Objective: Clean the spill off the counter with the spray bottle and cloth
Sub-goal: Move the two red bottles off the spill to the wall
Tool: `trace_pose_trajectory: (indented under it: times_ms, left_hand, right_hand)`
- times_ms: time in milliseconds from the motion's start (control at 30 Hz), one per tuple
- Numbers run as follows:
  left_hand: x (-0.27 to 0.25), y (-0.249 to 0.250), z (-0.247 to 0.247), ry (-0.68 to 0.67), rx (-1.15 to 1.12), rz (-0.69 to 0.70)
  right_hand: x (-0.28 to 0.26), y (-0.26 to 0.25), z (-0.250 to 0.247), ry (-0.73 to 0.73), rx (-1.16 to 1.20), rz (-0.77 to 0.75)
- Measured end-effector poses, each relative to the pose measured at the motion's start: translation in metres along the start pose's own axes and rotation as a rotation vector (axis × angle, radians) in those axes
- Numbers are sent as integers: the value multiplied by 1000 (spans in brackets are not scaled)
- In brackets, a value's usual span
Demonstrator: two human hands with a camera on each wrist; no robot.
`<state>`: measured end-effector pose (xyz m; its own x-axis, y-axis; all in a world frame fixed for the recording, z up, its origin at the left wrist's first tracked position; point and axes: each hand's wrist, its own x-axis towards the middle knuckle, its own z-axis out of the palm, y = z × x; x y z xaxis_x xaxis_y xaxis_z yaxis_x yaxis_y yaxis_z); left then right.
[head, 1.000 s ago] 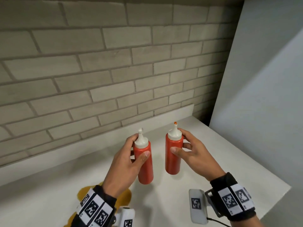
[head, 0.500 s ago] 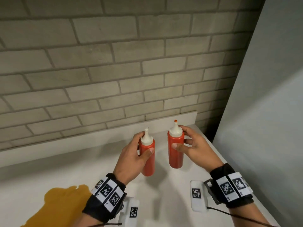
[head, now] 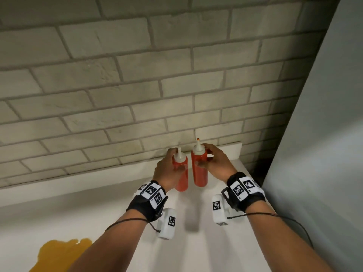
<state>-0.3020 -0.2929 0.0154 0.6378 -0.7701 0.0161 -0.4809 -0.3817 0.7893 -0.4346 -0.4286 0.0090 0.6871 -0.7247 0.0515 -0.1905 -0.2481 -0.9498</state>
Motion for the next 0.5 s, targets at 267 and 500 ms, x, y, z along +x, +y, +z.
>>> trace_pose_trajectory:
  times_ms: [267,500]
  left_hand:
    - [38,-5,22,35,-55,-87]
    - [54,-19,34,104,-55,-122]
  right_hand:
    - [46,41,27,70,-7,48]
    - [65,54,36,75,-36,59]
